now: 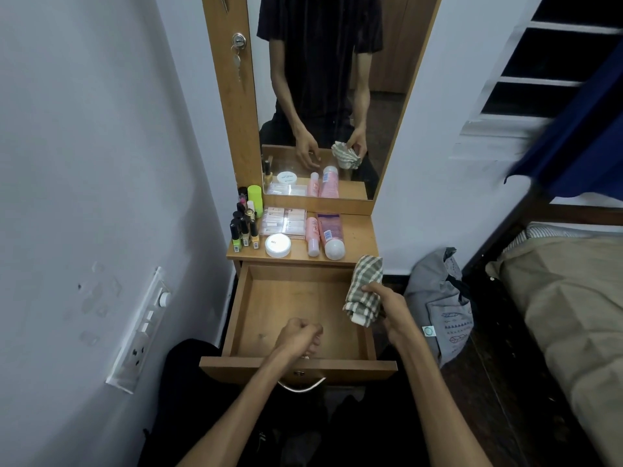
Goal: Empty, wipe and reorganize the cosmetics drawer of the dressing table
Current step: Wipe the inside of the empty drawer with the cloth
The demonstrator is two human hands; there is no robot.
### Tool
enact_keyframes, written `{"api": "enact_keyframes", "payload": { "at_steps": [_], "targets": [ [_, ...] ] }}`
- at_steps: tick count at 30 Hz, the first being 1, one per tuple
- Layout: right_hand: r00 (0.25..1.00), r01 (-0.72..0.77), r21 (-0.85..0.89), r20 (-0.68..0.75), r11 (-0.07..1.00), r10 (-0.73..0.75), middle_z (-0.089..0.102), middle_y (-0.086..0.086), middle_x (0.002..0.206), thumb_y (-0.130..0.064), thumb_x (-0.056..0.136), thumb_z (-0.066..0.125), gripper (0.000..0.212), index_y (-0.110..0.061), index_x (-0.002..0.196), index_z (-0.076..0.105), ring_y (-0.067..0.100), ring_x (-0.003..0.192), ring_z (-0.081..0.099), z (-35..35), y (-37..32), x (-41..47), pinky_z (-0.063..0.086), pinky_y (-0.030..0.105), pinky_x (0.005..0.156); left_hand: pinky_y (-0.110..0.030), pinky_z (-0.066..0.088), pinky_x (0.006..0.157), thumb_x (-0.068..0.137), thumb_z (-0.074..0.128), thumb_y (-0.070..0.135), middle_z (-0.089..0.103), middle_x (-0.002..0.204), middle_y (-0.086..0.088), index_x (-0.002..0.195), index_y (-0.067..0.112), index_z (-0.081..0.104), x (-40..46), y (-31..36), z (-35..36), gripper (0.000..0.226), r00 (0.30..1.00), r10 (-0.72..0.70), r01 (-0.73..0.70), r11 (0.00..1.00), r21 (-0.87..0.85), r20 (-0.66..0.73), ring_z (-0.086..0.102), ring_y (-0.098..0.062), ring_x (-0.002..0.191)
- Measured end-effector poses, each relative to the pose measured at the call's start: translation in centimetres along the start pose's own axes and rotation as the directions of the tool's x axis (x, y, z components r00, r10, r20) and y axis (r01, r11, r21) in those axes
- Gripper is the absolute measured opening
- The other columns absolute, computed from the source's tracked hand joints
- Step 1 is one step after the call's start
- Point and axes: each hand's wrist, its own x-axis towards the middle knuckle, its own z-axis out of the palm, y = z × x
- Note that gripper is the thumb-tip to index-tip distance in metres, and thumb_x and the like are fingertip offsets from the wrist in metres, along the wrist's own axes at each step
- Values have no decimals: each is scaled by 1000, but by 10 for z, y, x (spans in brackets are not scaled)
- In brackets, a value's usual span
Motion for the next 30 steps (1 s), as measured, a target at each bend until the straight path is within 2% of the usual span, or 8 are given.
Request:
{"api": "enact_keyframes", "payload": {
  "at_steps": [7, 10, 12, 17, 21, 25, 27, 30],
  "targets": [
    [999, 17, -140, 50, 990, -10, 78, 12, 91, -10, 74, 83, 17, -3, 86, 73, 23, 82, 74, 22, 20, -9, 59, 33, 70, -33, 60, 78, 93, 68, 21, 73, 103, -1, 103, 18, 73, -4, 26, 2, 11, 956, 249, -278, 940, -200, -156, 70, -17, 93],
    [998, 44, -164, 54, 986, -35, 75, 6, 81, -11, 80, 83, 16, -8, 82, 68, 14, 70, 73, 34, 28, -9, 55, 25, 57, -38, 61, 88, 94, 68, 24, 73, 106, -2, 106, 15, 73, -2, 34, 7, 16, 967, 230, -251, 934, -254, -108, 70, -19, 100],
    [996, 72, -142, 69, 987, -63, 74, 3, 78, -12, 83, 82, 17, -9, 82, 66, 12, 68, 73, 39, 30, -11, 54, 23, 56, -37, 59, 91, 95, 66, 28, 74, 107, 1, 108, 18, 73, 2, 35, 7, 18, 975, 200, -217, 944, -249, -94, 70, -16, 102],
    [991, 112, -154, 88, 982, -99, 78, 4, 91, -17, 86, 80, 16, -8, 97, 74, 10, 79, 74, 42, 30, -14, 54, 20, 58, -37, 57, 96, 98, 59, 23, 76, 106, -1, 108, 21, 75, 11, 40, 1, 19, 980, 190, -200, 950, -241, -62, 72, -17, 100],
    [983, 133, -262, -85, 956, -160, 79, 4, 85, -18, 79, 85, 16, -9, 89, 76, 17, 79, 77, 43, 37, -2, 62, 33, 69, -39, 55, 100, 97, 55, 21, 72, 114, 4, 115, 25, 74, 21, 37, 0, 26, 981, 192, -189, 968, -167, -1, 68, -14, 106],
    [883, 164, -494, -312, 854, -350, 72, -7, 71, -24, 75, 81, 10, -21, 75, 71, 11, 72, 70, 57, 37, 4, 59, 34, 77, -39, 52, 103, 92, 59, 23, 71, 118, 4, 113, 28, 75, 29, 30, 1, 26, 979, 204, -202, 975, -87, 9, 65, -15, 112],
    [841, 171, -544, -353, 822, -409, 69, -9, 75, -23, 76, 77, 10, -19, 80, 68, 11, 75, 66, 65, 32, 3, 52, 29, 76, -28, 50, 100, 93, 63, 20, 71, 116, 6, 115, 24, 74, 29, 29, -3, 25, 967, 252, -252, 968, 3, -27, 64, -12, 112],
    [828, 148, -562, -380, 814, -413, 68, -3, 90, -21, 78, 76, 25, -14, 100, 64, 15, 81, 62, 76, 32, 10, 44, 27, 75, -23, 49, 93, 92, 64, 13, 71, 113, 5, 110, 23, 74, 31, 24, -18, 23, 928, 338, -324, 939, 113, -154, 63, -9, 106]
  ]
}}
